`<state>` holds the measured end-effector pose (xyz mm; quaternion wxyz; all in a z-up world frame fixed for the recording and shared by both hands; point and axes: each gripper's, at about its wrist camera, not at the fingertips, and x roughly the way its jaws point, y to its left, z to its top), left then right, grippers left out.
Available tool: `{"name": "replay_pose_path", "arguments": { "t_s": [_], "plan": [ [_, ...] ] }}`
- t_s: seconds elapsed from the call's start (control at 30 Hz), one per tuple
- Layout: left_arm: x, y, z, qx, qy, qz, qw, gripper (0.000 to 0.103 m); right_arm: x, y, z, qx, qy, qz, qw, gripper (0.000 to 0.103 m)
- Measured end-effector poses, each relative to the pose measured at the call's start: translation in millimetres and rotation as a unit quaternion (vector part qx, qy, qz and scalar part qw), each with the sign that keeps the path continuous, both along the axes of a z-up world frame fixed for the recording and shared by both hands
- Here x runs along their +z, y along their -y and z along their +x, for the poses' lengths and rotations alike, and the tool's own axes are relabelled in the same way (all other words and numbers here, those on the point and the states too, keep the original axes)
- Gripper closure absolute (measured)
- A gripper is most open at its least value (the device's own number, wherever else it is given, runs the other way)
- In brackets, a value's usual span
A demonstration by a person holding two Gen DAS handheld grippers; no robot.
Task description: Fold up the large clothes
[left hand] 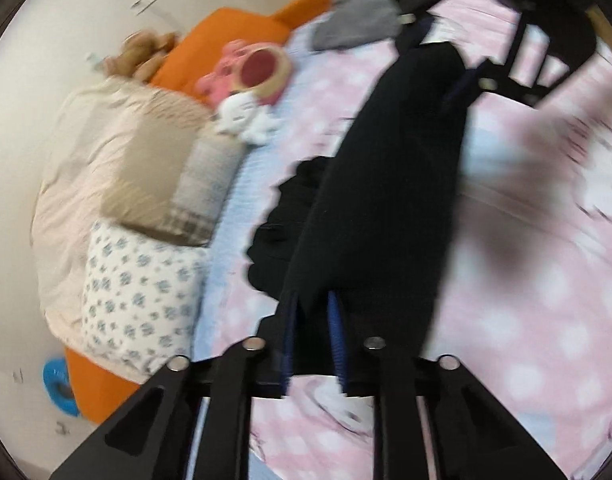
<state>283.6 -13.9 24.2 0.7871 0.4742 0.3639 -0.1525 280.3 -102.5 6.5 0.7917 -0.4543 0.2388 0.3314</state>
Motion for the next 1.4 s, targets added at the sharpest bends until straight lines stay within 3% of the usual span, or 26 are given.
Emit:
{"name": "replay_pose_path", "arguments": {
  "t_s": [0.1, 0.2, 0.37, 0.47, 0.57, 0.73, 1.0, 1.07, 1.1, 1.13, 1.17, 1.2, 1.27, 1.3, 1.37, 1.4],
  "plan": [
    [8.2, -13.9, 59.8, 0.042, -0.005, -0.029, 0.9987, 0.094, 18.9, -10.7, 49.0, -0.017, -0.025, 0.01, 0.999, 0.068],
    [-4.7, -24.4, 115.1, 0.07, -0.025, -0.034, 0.9966, 0.094, 24.8, -24.0, 97.2, -0.029, -0.047, 0.017, 0.998, 0.068],
    [-34.2, -43.8, 180.9, 0.11, -0.045, -0.061, 0.9911, 0.097, 10.7, -42.0, 164.1, -0.047, -0.065, 0.031, 0.996, 0.068],
    [-45.0, -61.8, 216.5, 0.14, -0.035, -0.09, 0.9854, 0.097, -1.1, -46.9, 197.4, -0.059, -0.071, 0.04, 0.995, 0.068],
    [-54.6, -75.1, 241.4, 0.159, -0.031, -0.094, 0.9822, 0.097, -14.5, -49.9, 224.0, -0.071, -0.078, 0.052, 0.993, 0.068],
    [-70.3, -94.4, 252.1, 0.189, -0.037, -0.151, 0.9696, 0.097, -39.1, -55.5, 272.7, -0.104, -0.091, 0.084, 0.987, 0.068],
    [-72.9, -88.7, 211.1, 0.17, -0.072, -0.259, 0.948, 0.097, -80.9, -60.6, 298.9, -0.147, -0.113, 0.082, 0.979, 0.066],
    [-79.3, -85.0, 212.3, 0.186, -0.094, -0.251, 0.9453, 0.097, -80.0, -62.2, 296.0, -0.152, -0.107, 0.082, 0.979, 0.06],
    [-85.3, -87.1, 215.5, 0.208, -0.1, -0.243, 0.9422, 0.097, -74.3, -60.6, 295.5, -0.163, -0.108, 0.088, 0.977, 0.052],
    [-88.0, -91.7, 217.3, 0.226, -0.108, -0.253, 0.9344, 0.097, -67.9, -56.8, 295.3, -0.17, -0.117, 0.103, 0.973, 0.036],
    [-88.0, -102.0, 219.0, 0.252, -0.115, -0.288, 0.9165, 0.097, -58.1, -49.0, 294.5, -0.176, -0.133, 0.129, 0.967, 0.026],
    [-86.6, -110.7, 218.3, 0.267, -0.12, -0.319, 0.9014, 0.096, -46.9, -39.2, 292.1, -0.181, -0.142, 0.157, 0.96, 0.025],
    [-85.6, -136.3, 216.9, 0.299, -0.141, -0.413, 0.8484, 0.093, -29.6, -21.6, 290.4, -0.179, -0.162, 0.202, 0.949, 0.023],
    [-87.6, -146.8, 216.6, 0.312, -0.151, -0.448, 0.8243, 0.087, -20.7, -6.7, 292.9, -0.192, -0.186, 0.234, 0.935, 0.023],
    [-95.1, -161.4, 218.4, 0.338, -0.17, -0.489, 0.7862, 0.084, -13.8, 13.6, 302.1, -0.214, -0.233, 0.282, 0.906, 0.023],
    [-98.7, -164.1, 221.4, 0.343, -0.182, -0.498, 0.7751, 0.081, -13.7, 20.4, 306.3, -0.225, -0.251, 0.298, 0.893, 0.023]
  ]
}}
